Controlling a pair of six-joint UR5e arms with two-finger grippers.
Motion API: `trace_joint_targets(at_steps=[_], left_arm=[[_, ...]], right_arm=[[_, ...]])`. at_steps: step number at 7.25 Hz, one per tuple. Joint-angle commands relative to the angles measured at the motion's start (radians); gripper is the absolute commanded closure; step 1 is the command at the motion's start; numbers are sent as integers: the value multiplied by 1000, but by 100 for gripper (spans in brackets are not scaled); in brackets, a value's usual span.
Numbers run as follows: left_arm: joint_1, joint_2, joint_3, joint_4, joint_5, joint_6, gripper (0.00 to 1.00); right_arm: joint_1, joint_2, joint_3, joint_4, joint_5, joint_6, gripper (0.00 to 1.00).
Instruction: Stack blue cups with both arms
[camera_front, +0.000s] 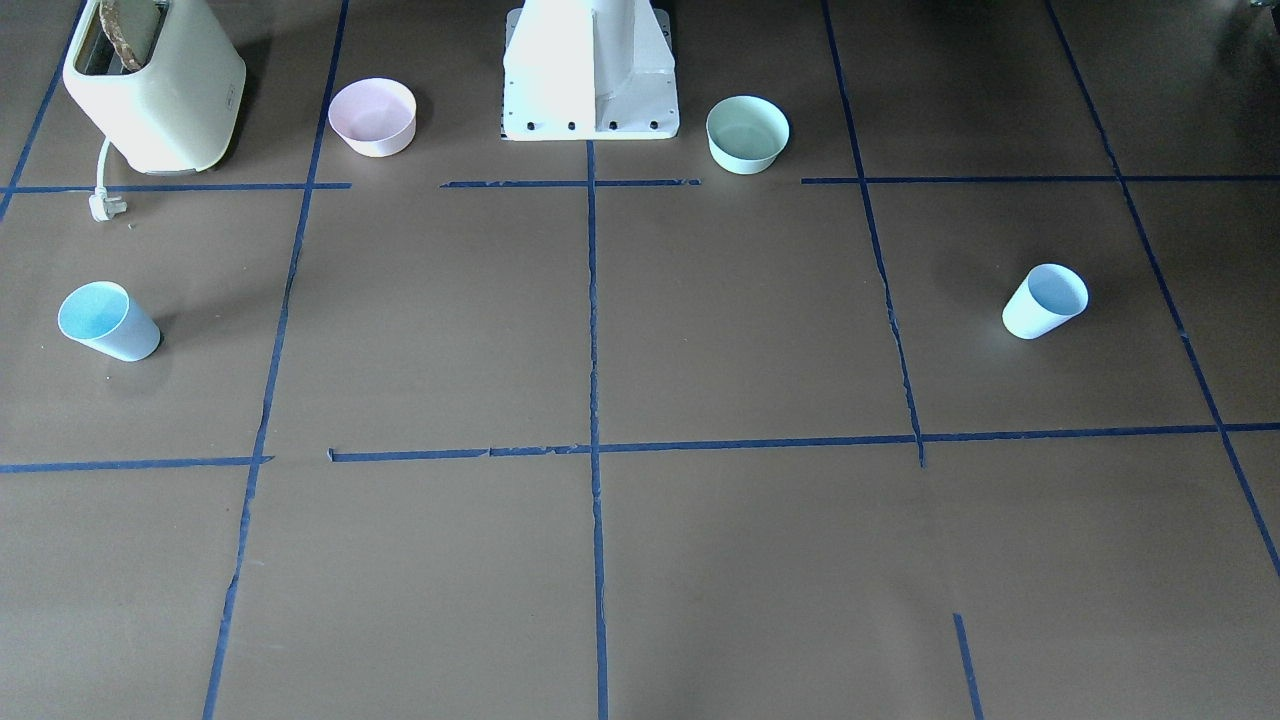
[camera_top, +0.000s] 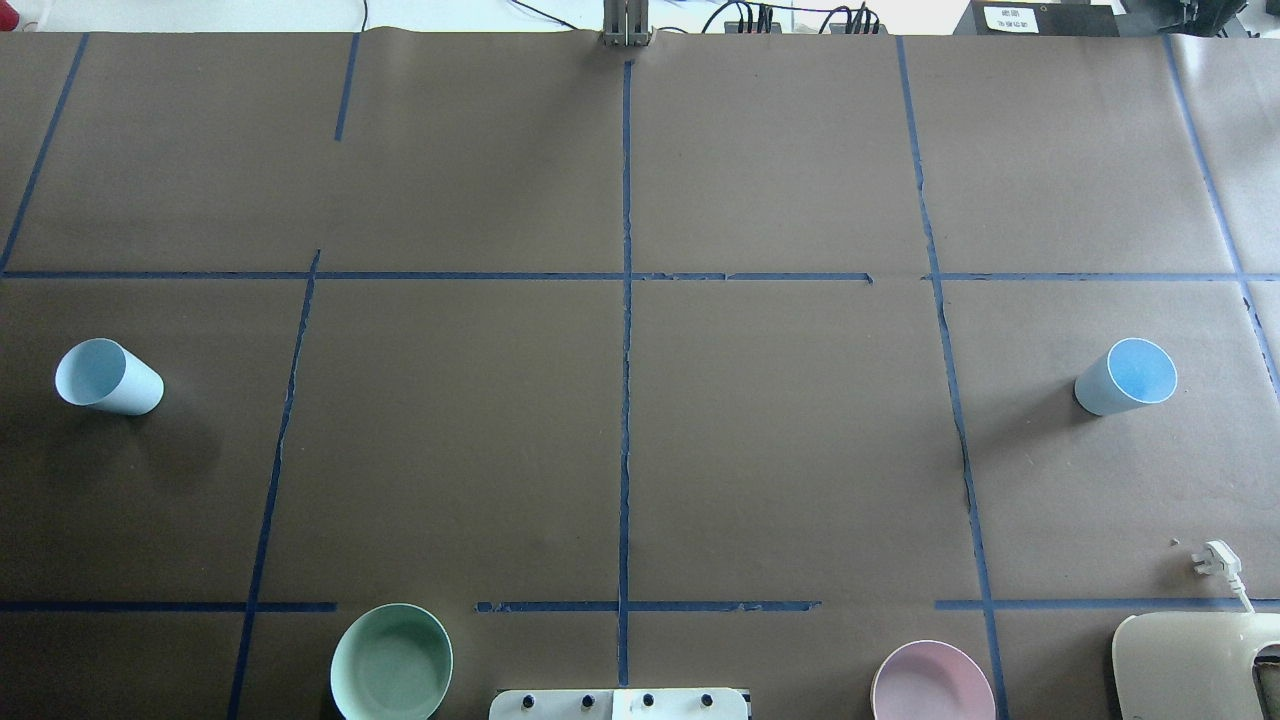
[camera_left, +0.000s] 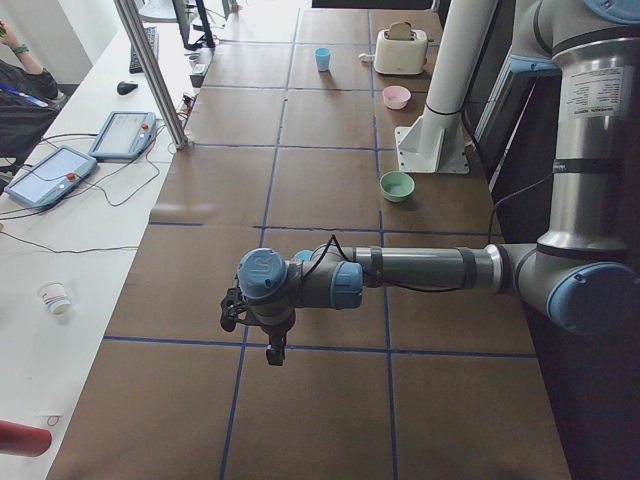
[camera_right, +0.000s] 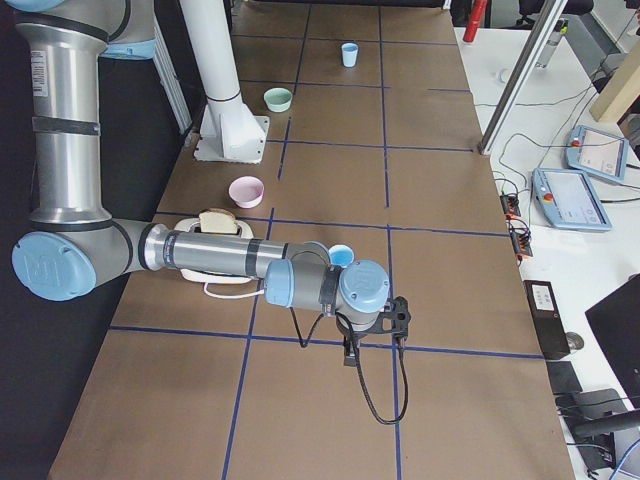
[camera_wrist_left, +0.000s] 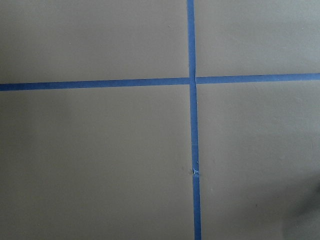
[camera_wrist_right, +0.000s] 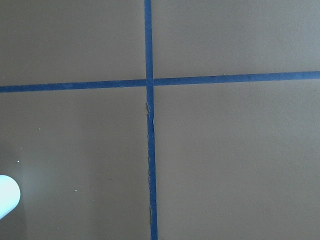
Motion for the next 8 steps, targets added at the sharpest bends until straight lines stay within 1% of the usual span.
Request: trace_joint_targets(at_steps=[1, 2, 4, 5, 6, 7, 8], left_arm=[[0, 16, -5, -7, 3, 0, 0], [0, 16, -10, -9, 3, 0, 0], [3, 33, -110, -7, 0, -17, 0], [15, 43, -149, -10, -7, -67, 0], [90, 46, -215, -21, -7, -183, 0], [174, 54, -244, -76, -7, -325, 0], [258, 69, -240, -198, -1, -476, 0]], right_arm=[[0, 2, 4, 0, 1, 1, 0], [0, 6, 4, 0, 1, 1, 0], [0, 9, 29, 0, 1, 1, 0], [0, 7, 32, 0, 1, 0, 0], [0, 9, 38, 0, 1, 0, 0], [0, 10, 40, 0, 1, 0, 0], [0, 10, 41, 0, 1, -2, 0]])
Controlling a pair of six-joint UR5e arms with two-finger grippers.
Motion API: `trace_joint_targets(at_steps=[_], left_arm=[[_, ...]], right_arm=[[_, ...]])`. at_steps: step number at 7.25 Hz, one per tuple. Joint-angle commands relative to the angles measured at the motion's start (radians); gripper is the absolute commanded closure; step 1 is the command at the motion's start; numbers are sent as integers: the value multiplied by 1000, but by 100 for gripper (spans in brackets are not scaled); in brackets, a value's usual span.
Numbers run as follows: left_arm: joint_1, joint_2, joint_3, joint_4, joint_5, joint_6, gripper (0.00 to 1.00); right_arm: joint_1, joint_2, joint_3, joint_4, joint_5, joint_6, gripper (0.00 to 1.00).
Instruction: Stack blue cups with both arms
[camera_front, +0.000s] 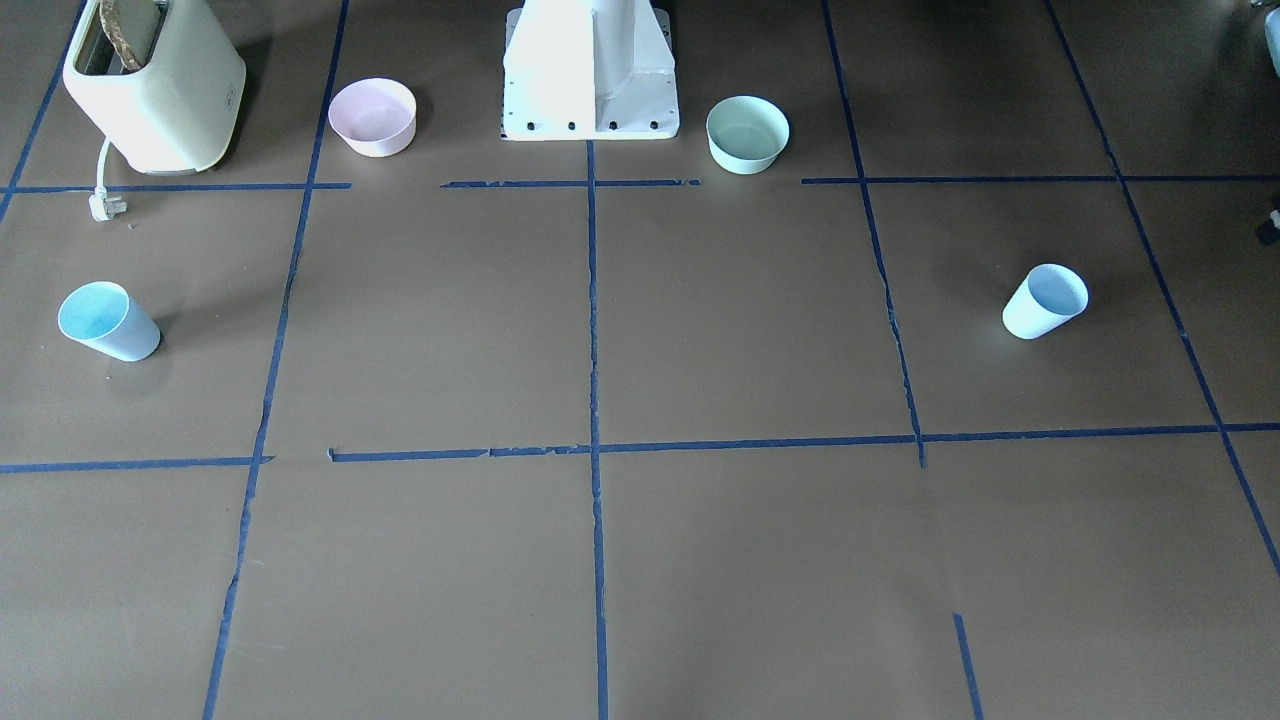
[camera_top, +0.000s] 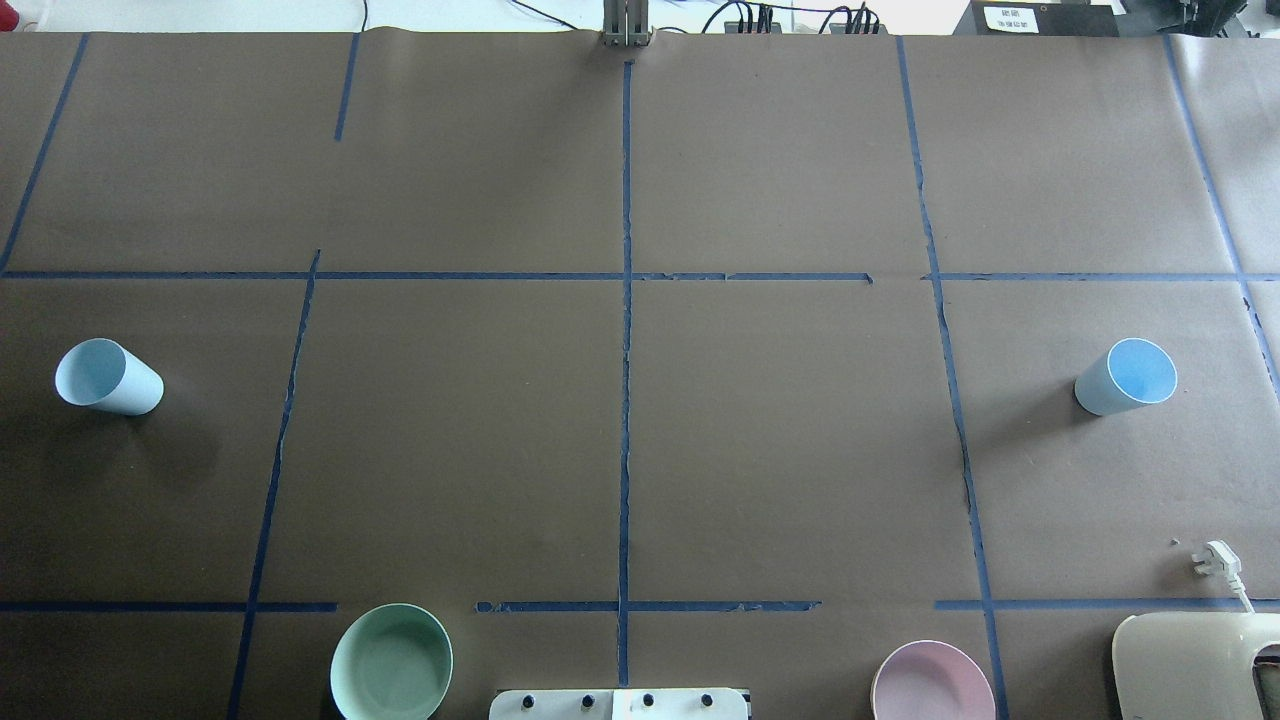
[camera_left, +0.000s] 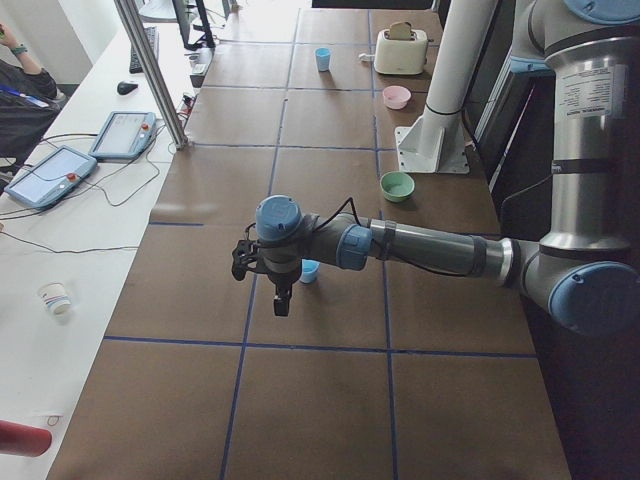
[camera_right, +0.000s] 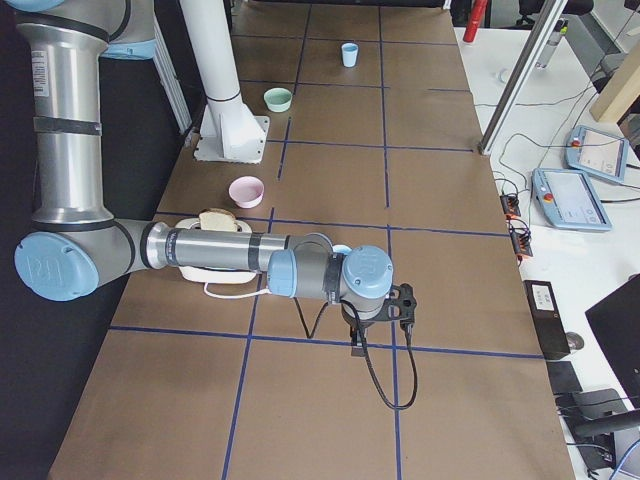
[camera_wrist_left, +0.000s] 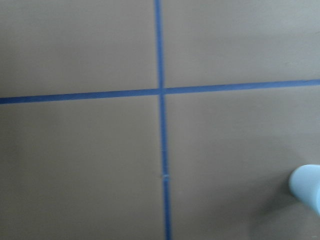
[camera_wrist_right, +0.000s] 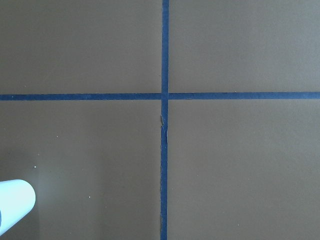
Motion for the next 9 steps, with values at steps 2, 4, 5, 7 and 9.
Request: trace_joint_targets(at_steps=[2, 4, 5, 7, 9], left_arm=[[230, 36, 22, -335, 46, -426, 0], [344, 38, 86, -487, 147, -583, 0], [362, 37, 123, -524, 155, -584, 0], [387, 35, 128, -526, 156, -585, 0], [404, 24, 143, -528, 156, -588, 0]], right_arm=[[0, 5, 4, 0, 0, -4, 0], [0, 7, 3, 0, 0, -4, 0], [0, 7, 3, 0, 0, -4, 0], [0, 7, 3, 0, 0, -3, 0], [0, 7, 3, 0, -2, -3, 0]])
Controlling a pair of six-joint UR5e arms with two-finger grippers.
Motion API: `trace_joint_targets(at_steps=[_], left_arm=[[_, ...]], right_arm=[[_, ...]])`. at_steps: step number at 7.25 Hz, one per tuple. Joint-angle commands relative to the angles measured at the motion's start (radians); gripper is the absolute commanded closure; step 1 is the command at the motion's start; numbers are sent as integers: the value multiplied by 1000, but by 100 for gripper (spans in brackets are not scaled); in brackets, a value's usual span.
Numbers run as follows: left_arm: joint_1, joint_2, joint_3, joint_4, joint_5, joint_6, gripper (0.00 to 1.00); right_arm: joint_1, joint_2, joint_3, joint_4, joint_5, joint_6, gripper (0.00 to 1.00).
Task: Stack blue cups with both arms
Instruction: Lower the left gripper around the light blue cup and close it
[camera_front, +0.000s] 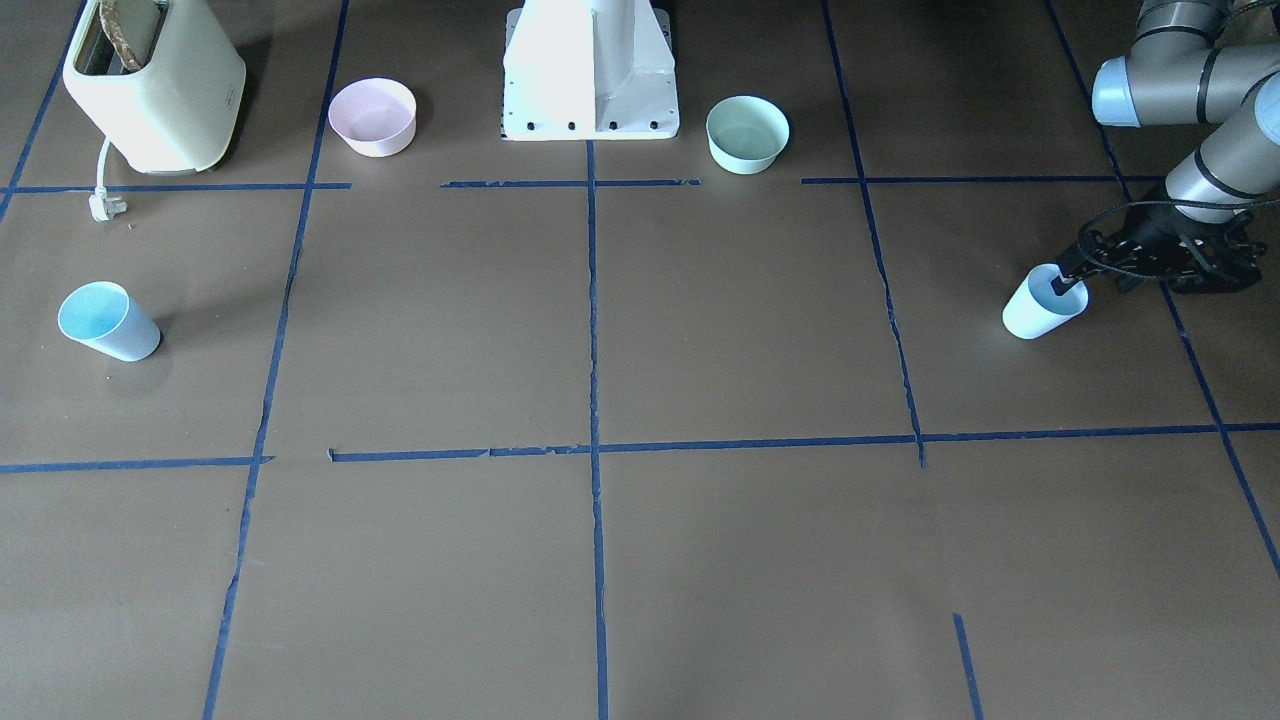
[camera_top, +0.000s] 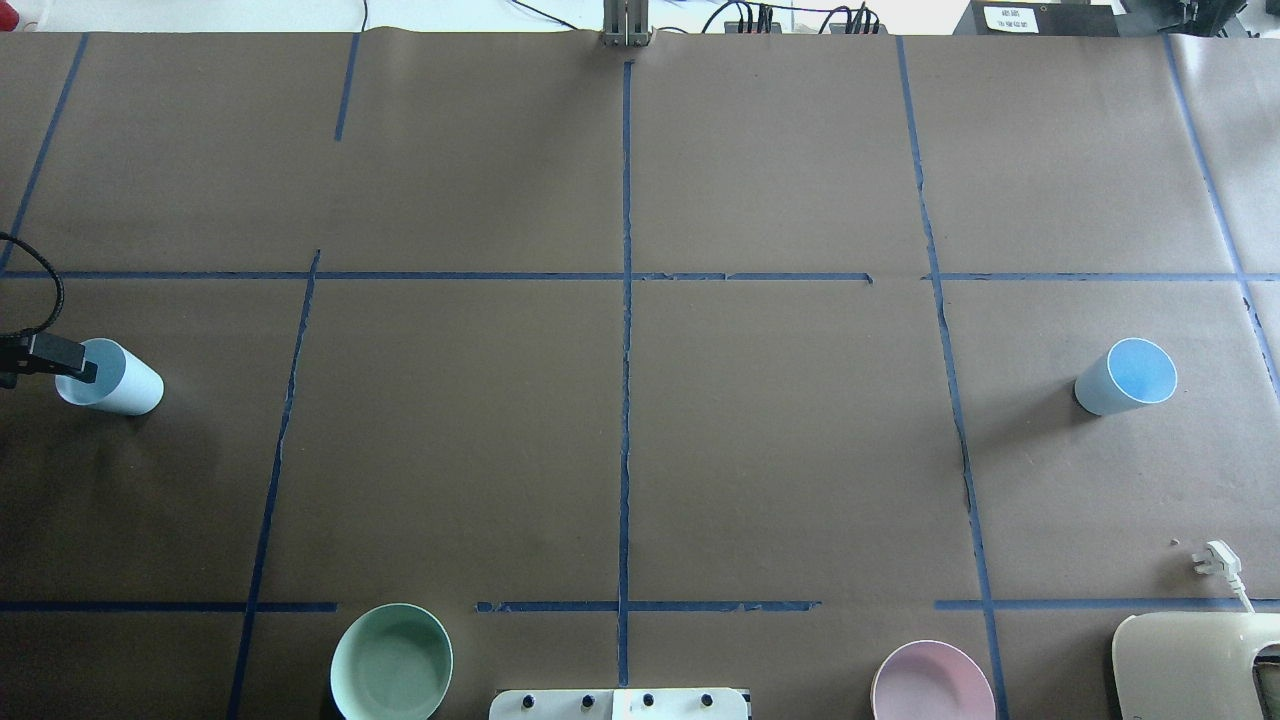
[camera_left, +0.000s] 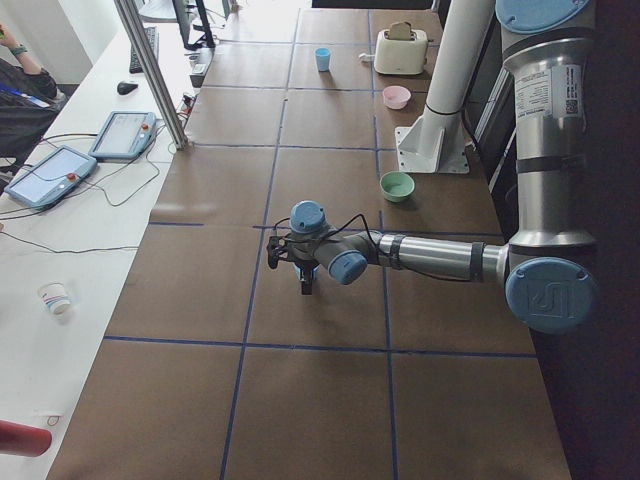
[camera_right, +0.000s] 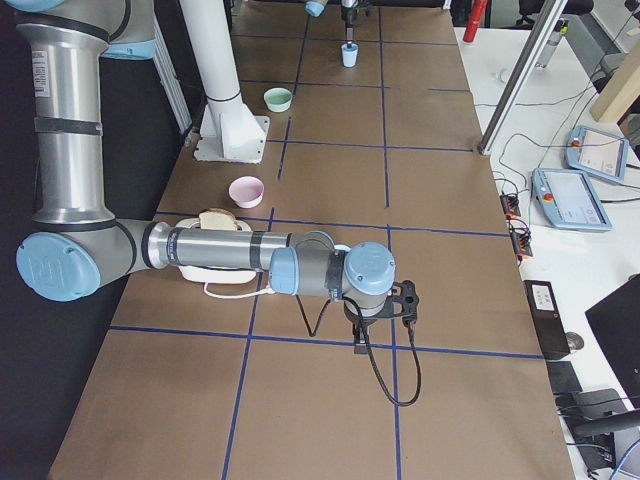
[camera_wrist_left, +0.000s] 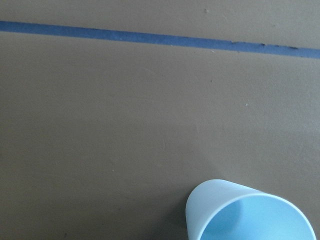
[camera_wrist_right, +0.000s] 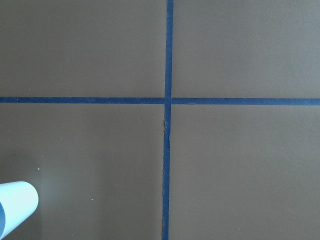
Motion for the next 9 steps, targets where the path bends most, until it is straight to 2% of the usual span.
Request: trace_joint_targets(at_steps=[1, 3, 4, 5, 6, 8, 9], left_arm=[[15, -9, 14, -2, 0, -2, 6], [17, -10, 14, -2, -2, -20, 69], [17, -15, 14, -1, -3, -46, 88], [17, -27, 12, 1, -11, -49, 96], [17, -30, 8, 10, -14, -64, 100], [14, -44, -46, 45, -122, -132, 100], [14, -94, -111, 162, -123, -165, 100]], right_arm=[[0, 0, 0, 0, -1, 0, 0], [0, 0, 0, 0, -1, 0, 0], [0, 0, 0, 0, -1, 0, 0], [0, 0, 0, 0, 1, 0, 0], [0, 0, 0, 0, 1, 0, 0], [0, 9, 9, 0, 1, 5, 0], [0, 9, 38, 0, 1, 5, 0]])
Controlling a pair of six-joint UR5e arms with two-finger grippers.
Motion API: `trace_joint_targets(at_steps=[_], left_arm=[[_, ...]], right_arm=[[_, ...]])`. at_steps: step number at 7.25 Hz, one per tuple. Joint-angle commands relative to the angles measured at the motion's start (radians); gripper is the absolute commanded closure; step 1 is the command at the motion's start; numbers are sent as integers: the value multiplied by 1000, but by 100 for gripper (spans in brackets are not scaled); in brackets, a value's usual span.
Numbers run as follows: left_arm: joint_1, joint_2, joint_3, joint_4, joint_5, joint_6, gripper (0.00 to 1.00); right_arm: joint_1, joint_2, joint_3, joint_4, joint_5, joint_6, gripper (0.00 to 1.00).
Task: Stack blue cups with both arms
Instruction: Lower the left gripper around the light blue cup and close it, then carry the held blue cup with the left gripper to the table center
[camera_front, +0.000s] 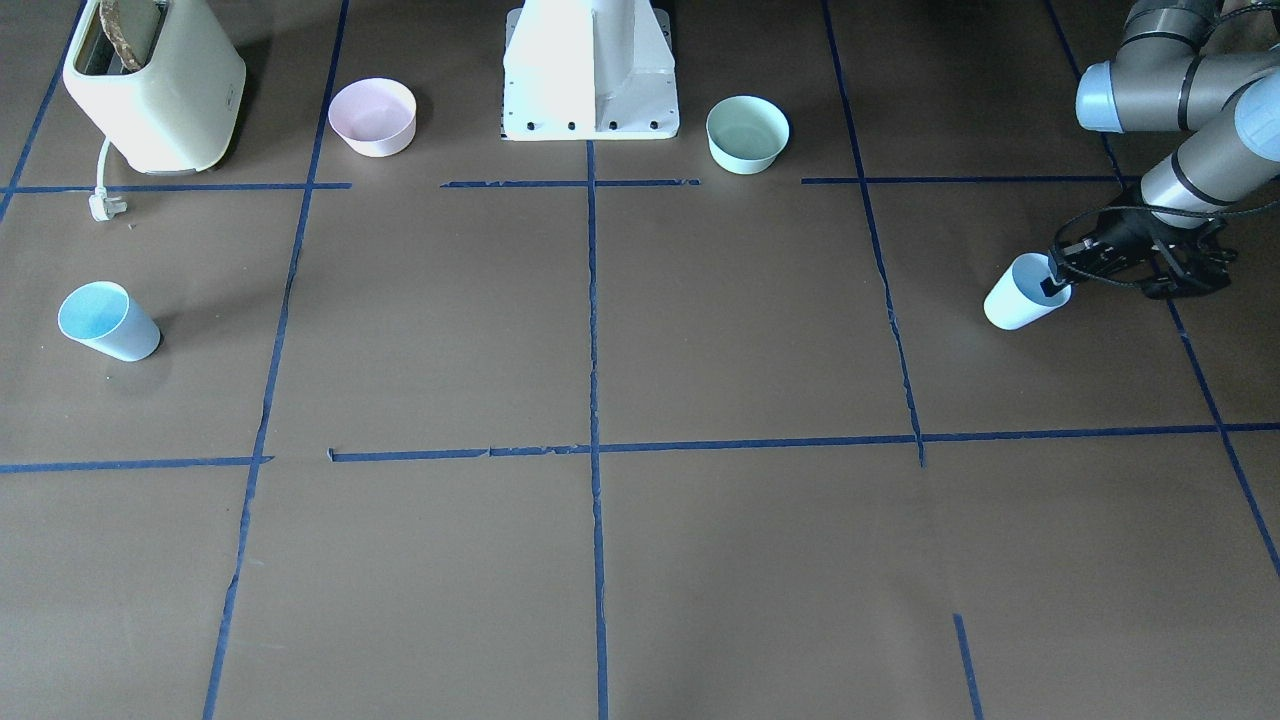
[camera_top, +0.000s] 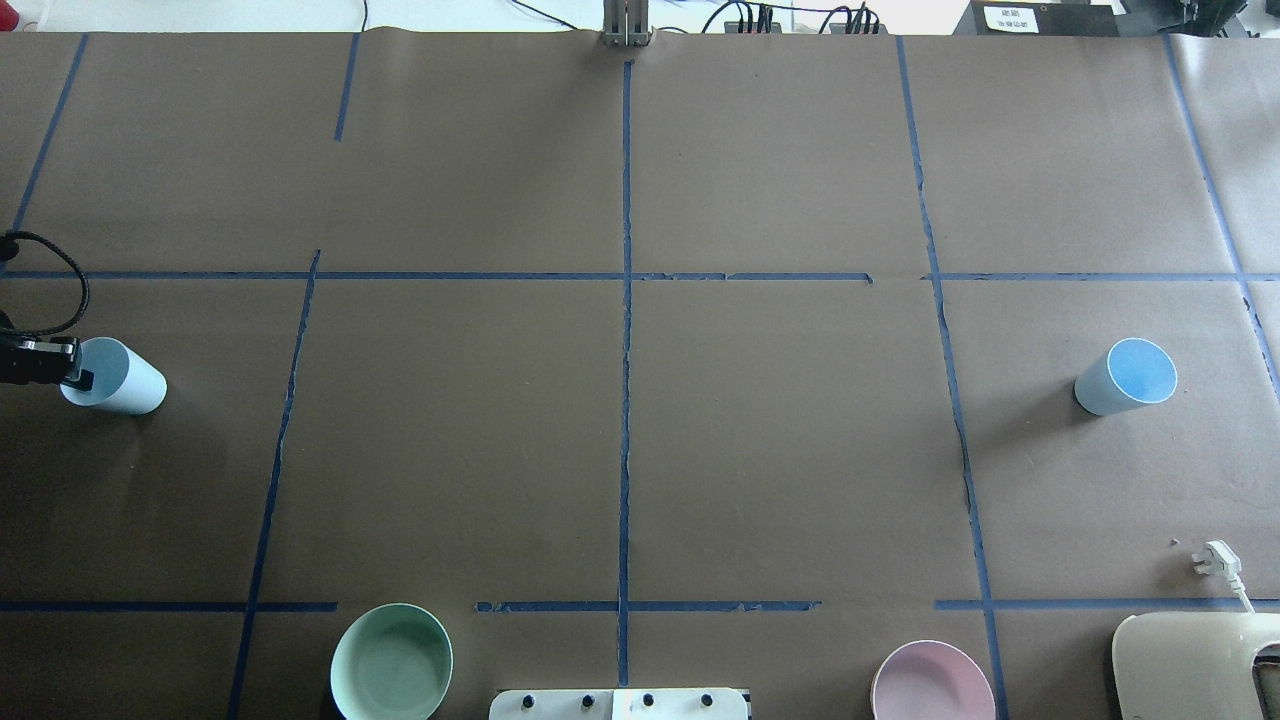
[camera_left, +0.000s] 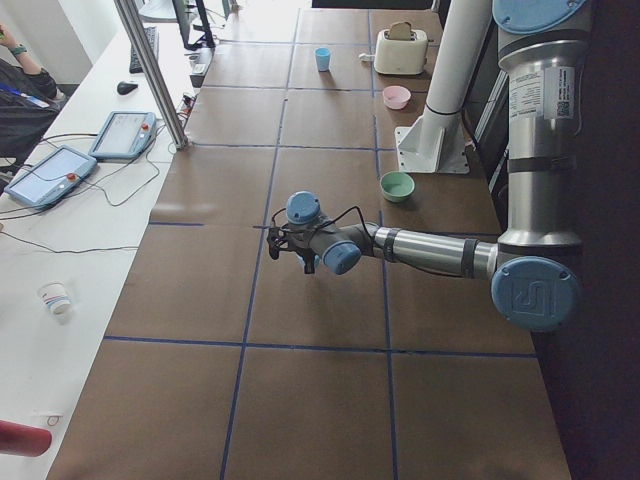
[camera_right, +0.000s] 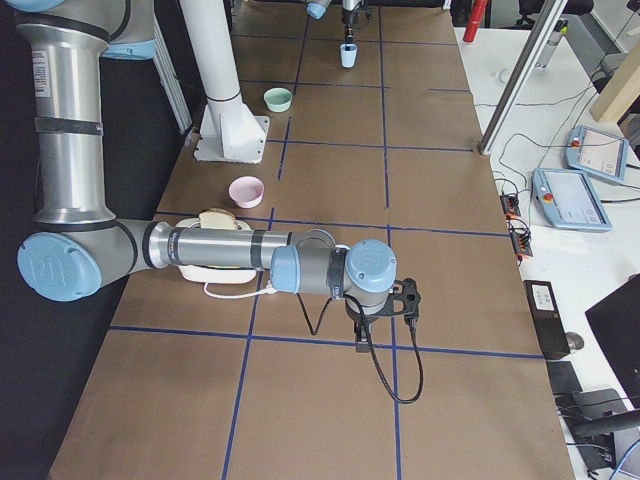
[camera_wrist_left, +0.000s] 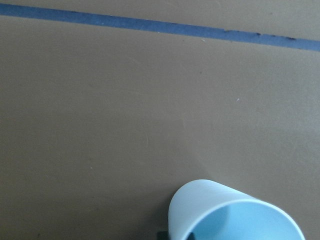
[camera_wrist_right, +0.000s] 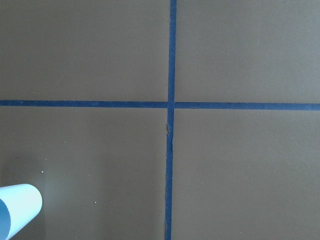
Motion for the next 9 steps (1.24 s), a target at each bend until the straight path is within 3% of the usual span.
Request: trace_joint_targets(at_steps=[1, 2, 3, 4, 5, 6, 7, 9], left_arm=[[1, -136, -146, 288, -24, -72, 100], [19, -275, -186, 451, -20, -150, 100], [93, -378, -194, 527, 8, -243, 100], [232, -489, -176, 560, 120, -370, 100], [357, -613, -120, 579, 215, -479, 100], [393, -740, -20, 579, 273, -530, 100], [425, -782, 28, 567, 276, -535, 100], [475, -908, 162, 542, 370, -543, 100]], right_arm=[[5, 2, 45, 0, 0, 2, 0], [5, -1, 45, 0, -1, -1, 0], [3, -7, 35, 0, -1, 1, 0], [3, -13, 34, -2, -1, 2, 0], [3, -17, 31, -2, 0, 2, 0], [3, -16, 27, -2, 3, 2, 0], [3, -16, 22, -2, 5, 2, 0], [3, -16, 22, -2, 8, 1, 0]])
